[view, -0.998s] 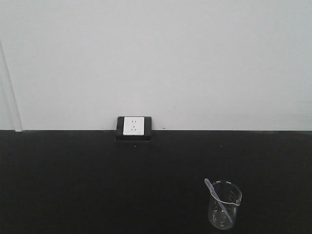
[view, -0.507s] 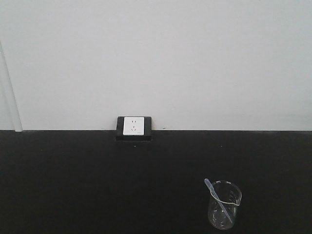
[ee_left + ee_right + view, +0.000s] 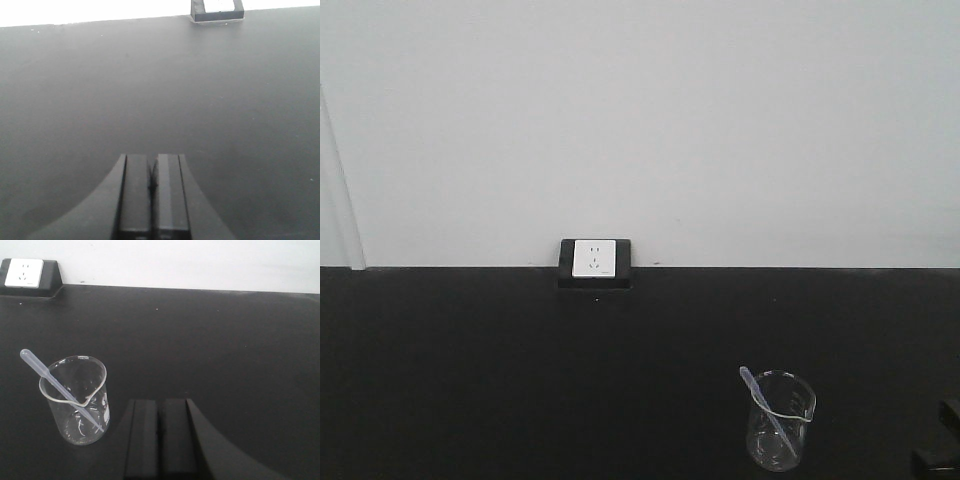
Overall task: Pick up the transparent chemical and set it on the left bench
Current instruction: 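Reach the right gripper toward the dropper standing in the glass beaker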
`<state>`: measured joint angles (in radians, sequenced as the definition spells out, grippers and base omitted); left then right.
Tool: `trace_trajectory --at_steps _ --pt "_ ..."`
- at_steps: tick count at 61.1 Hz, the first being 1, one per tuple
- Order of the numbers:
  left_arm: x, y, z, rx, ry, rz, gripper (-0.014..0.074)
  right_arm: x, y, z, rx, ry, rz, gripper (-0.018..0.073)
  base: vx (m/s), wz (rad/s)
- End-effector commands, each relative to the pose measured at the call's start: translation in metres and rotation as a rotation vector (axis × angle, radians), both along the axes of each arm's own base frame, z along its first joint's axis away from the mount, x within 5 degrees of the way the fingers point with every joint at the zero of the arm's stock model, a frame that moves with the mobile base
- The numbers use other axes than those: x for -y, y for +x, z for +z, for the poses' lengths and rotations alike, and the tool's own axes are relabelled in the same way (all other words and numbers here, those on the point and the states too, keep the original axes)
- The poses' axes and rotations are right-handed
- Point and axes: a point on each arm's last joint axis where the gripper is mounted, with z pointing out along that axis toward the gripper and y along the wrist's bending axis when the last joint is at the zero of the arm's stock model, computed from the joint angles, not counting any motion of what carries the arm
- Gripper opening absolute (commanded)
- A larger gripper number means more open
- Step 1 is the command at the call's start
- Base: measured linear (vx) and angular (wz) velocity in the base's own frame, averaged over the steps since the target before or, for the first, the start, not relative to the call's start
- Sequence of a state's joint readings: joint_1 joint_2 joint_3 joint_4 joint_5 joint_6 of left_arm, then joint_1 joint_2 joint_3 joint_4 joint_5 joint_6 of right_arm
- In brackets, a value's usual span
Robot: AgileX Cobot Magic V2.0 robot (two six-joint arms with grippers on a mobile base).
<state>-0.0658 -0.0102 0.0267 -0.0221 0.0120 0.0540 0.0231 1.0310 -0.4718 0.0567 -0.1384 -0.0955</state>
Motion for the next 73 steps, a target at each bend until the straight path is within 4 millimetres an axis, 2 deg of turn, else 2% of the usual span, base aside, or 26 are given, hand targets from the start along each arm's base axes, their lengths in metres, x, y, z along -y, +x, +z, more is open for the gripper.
trace_trajectory --at_steps 1,19,27,35,44,48,52,65,73 --pt "0.0 -0.001 0.003 0.081 -0.014 -0.001 -0.0003 0.001 0.005 0.024 0.155 -0.012 -0.005 0.0165 0.0 0.0" --pt "0.0 -0.001 0.003 0.081 -0.014 -0.001 -0.0003 0.002 0.009 0.03 0.249 -0.012 -0.012 0.0635 0.0 0.0" --pt "0.0 -0.001 0.003 0.081 -0.014 -0.001 -0.0003 0.002 0.009 0.034 0.292 0.055 -0.028 0.0727 0.0 0.0" --pt "0.0 -0.001 0.003 0.081 -0.014 -0.001 -0.0003 0.0 0.014 0.042 0.418 0.167 -0.016 0.0725 0.0 0.0" --pt "0.0 -0.001 0.003 0.081 -0.014 -0.001 -0.0003 -0.02 0.031 0.046 0.602 0.204 0.217 0.0688 0.0 0.0" --pt "0.0 -0.001 0.003 0.081 -0.014 -0.001 -0.0003 -0.029 0.043 0.043 0.621 0.199 0.327 0.0668 0.0 0.0" --pt "0.0 -0.001 0.003 0.081 -0.014 -0.001 -0.0003 -0.038 0.064 0.034 0.597 0.154 0.424 0.0638 0.0 0.0" --pt "0.0 -0.001 0.003 0.081 -0.014 -0.001 -0.0003 -0.05 0.125 0.006 0.51 0.05 0.559 0.0571 0.0 0.0" --pt "0.0 -0.001 0.003 0.081 -0.014 -0.001 -0.0003 -0.058 0.15 -0.012 0.467 -0.015 0.667 0.0564 0.0 0.0"
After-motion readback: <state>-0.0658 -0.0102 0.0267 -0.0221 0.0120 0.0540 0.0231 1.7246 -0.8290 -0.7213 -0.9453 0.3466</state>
